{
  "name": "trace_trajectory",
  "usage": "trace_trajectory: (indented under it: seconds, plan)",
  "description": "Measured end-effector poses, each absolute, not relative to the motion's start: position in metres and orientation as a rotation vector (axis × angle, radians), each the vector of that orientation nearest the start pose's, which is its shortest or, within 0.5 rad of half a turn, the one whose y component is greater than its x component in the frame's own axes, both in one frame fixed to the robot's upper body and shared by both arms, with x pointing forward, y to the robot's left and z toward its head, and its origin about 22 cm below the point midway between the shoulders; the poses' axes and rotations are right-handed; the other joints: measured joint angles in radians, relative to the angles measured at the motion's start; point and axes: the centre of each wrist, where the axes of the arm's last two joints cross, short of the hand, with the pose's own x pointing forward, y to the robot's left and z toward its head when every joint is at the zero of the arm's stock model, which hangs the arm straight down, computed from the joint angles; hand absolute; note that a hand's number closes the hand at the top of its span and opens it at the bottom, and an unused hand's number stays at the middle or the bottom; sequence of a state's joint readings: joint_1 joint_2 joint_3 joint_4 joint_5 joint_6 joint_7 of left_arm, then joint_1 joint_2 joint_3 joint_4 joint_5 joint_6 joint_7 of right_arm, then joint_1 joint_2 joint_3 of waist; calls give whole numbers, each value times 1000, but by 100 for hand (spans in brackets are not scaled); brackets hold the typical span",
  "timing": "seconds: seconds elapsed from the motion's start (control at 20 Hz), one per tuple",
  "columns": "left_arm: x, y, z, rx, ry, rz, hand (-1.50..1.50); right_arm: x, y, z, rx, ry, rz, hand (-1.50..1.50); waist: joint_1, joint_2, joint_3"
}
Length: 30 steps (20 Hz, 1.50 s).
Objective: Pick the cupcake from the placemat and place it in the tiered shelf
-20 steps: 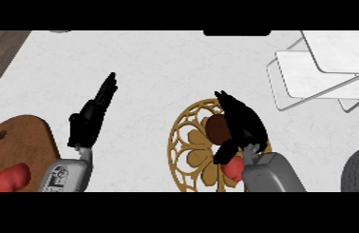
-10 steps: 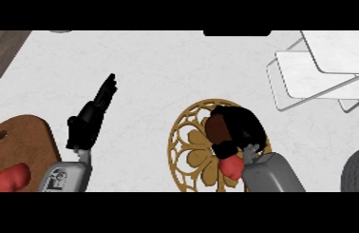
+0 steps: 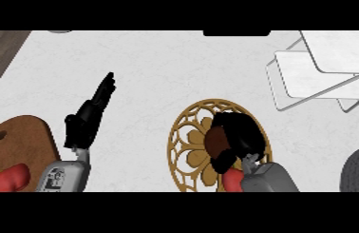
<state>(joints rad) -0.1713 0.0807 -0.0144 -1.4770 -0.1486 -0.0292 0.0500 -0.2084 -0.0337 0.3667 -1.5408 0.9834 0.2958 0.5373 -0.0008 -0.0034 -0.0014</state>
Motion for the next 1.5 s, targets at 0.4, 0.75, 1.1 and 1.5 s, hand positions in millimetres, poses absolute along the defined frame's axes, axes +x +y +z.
trace_trajectory:
  seconds: [0.4,0.75,1.1,1.5]
  plan:
    - [279,232,16,107,-1569,-251,0,209,-133,53,-738,-1115,975,150,-5,1,1]
    - [278,230,11,115,-1563,-253,0,180,-132,96,-663,-1366,694,150,-8,0,2]
    - [281,229,19,112,-1574,-252,0,149,-142,156,-727,-1506,505,150,-6,0,1]
    - [284,223,14,117,-1573,-251,0,168,-153,196,-926,-1520,426,150,-6,0,0]
